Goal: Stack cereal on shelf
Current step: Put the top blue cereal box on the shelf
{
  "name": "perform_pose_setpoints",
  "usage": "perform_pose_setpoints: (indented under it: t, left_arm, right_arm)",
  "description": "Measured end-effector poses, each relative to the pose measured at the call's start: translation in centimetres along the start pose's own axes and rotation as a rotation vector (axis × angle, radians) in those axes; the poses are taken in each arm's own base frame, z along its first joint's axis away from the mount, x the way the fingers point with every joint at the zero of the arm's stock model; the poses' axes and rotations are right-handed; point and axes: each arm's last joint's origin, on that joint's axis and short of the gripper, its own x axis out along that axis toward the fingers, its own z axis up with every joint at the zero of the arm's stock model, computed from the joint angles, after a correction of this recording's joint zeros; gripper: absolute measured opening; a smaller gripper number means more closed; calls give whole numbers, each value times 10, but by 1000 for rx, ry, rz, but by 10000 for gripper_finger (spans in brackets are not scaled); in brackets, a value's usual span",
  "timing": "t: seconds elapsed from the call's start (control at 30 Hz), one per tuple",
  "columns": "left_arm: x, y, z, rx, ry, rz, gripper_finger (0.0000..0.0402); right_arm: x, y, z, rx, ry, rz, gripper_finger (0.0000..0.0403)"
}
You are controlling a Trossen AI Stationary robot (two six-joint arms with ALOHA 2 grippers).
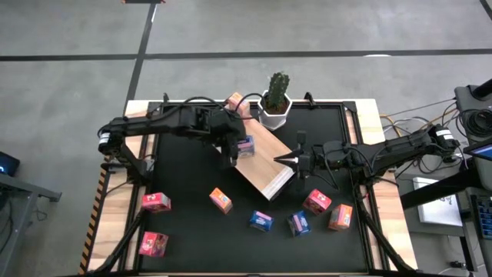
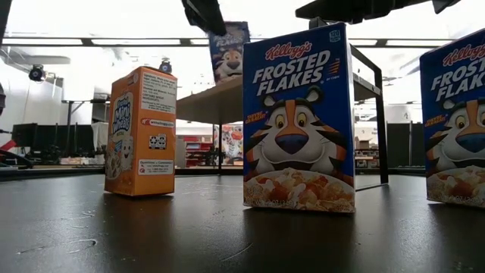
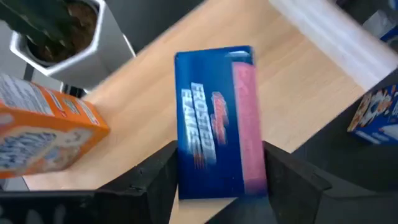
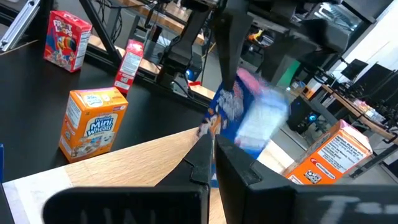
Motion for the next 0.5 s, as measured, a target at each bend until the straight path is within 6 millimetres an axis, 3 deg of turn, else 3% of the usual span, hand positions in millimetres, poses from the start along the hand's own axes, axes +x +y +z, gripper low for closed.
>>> perform_pose_setpoints:
  t: [0.3,0.5]
  left_arm:
    - [-10,3,7,35,-50,5,210]
    - [-36,5,14,42,-95,6,210]
  right_arm:
    - [0,0,0,7,0,0,9]
    - [0,0,0,6,0,0,9]
